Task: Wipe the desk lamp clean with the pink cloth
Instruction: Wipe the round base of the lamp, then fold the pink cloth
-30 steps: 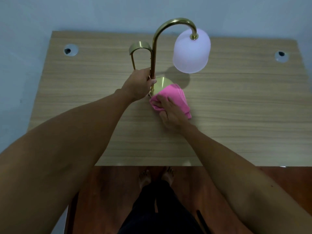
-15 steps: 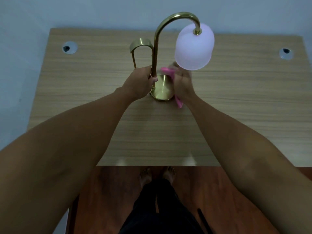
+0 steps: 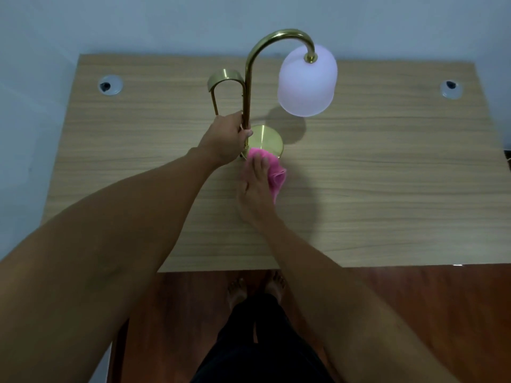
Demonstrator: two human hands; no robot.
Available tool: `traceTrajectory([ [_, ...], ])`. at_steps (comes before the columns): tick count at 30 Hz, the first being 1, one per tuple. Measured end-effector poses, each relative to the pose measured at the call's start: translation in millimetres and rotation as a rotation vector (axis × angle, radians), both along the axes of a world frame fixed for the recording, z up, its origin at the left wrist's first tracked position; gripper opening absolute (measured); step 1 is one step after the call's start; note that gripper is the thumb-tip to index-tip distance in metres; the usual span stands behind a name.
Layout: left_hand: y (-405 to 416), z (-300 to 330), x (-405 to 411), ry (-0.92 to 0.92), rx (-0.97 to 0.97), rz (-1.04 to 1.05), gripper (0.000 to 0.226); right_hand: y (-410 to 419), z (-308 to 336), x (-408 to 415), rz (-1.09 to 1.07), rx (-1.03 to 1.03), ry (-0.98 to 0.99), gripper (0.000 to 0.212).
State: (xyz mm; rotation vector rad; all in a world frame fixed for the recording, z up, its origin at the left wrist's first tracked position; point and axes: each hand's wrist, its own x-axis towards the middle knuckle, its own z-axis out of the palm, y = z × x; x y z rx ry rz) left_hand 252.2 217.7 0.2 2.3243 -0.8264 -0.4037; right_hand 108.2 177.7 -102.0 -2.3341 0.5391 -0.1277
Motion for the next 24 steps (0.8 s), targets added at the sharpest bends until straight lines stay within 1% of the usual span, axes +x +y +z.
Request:
traceTrajectory([
  [1,-0.2,1.5,-0.9,0.014,0.002,0.005,0.014,10.8,4.9,1.3,0.002,0.136,-0.006,0.055],
  [2,0.0,2.6,-1.3,0.03,0.01,0.009,0.015,18.0,10.2,3.0,-0.062,0.343,-0.014,0.059],
  [3,0.5,4.1,-1.8,0.047,0.02,0.012,0.016,21.8,17.2,3.1,-0.173,0.559,-0.045,0.06],
  [4,2.2,5.4,-2.4,0.068,0.025,0.017,0.018,23.8,24.2,-0.3,-0.249,0.739,-0.093,0.054],
  [5,5.2,6.0,-3.1,0.097,0.028,0.024,0.02,22.0,33.3,-5.3,-0.262,0.853,-0.102,0.045],
  [7,16.5,5.1,-7.8,0.181,0.002,0.055,0.025,11.0,46.0,-15.7,-0.276,0.988,0.008,0.034],
  [9,32.1,2.7,-17.1,0.243,-0.02,0.106,0.033,-4.3,54.4,-29.7,-0.326,1.213,0.089,0.032],
  [11,48.7,-3.0,-27.3,0.238,0.004,0.163,0.035,-16.7,58.9,-42.4,-0.375,1.386,0.112,0.032],
  [12,55.8,-5.8,-32.8,0.269,-0.005,0.19,0.039,-21.3,61.9,-47.6,-0.387,1.445,0.115,0.034],
  [13,62.1,-7.2,-38.9,0.369,-0.043,0.223,0.046,-25.8,66.9,-51.7,-0.398,1.495,0.124,0.039],
  [15,71.0,-3.2,-52.6,0.678,-0.126,0.281,0.06,-31.1,80.2,-58.0,-0.395,1.601,0.134,0.049],
  [16,73.9,0.6,-59.3,0.808,-0.14,0.284,0.061,-34.3,88.1,-59.2,-0.408,1.61,0.137,0.048],
  [17,76.4,4.3,-65.0,0.895,-0.143,0.271,0.057,-37.1,95.4,-60.2,-0.419,1.603,0.13,0.046],
  [18,78.3,7.9,-71.2,0.955,-0.155,0.256,0.047,-38.7,99.8,-60.4,-0.432,1.589,0.125,0.05],
  [19,80.0,10.7,-76.7,0.99,-0.178,0.24,0.037,-39.3,104.6,-61.1,-0.423,1.587,0.125,0.059],
  [21,81.6,16.4,-86.7,1.019,-0.232,0.215,0.026,-43.1,110.3,-61.0,-0.392,1.576,0.138,0.077],
  [23,81.0,21.9,-94.4,1.004,-0.258,0.196,0.025,-46.6,118.1,-62.2,-0.373,1.547,0.133,0.077],
  [24,79.6,24.7,-96.5,0.985,-0.258,0.199,0.026,-50.0,120.4,-62.9,-0.385,1.526,0.129,0.072],
])
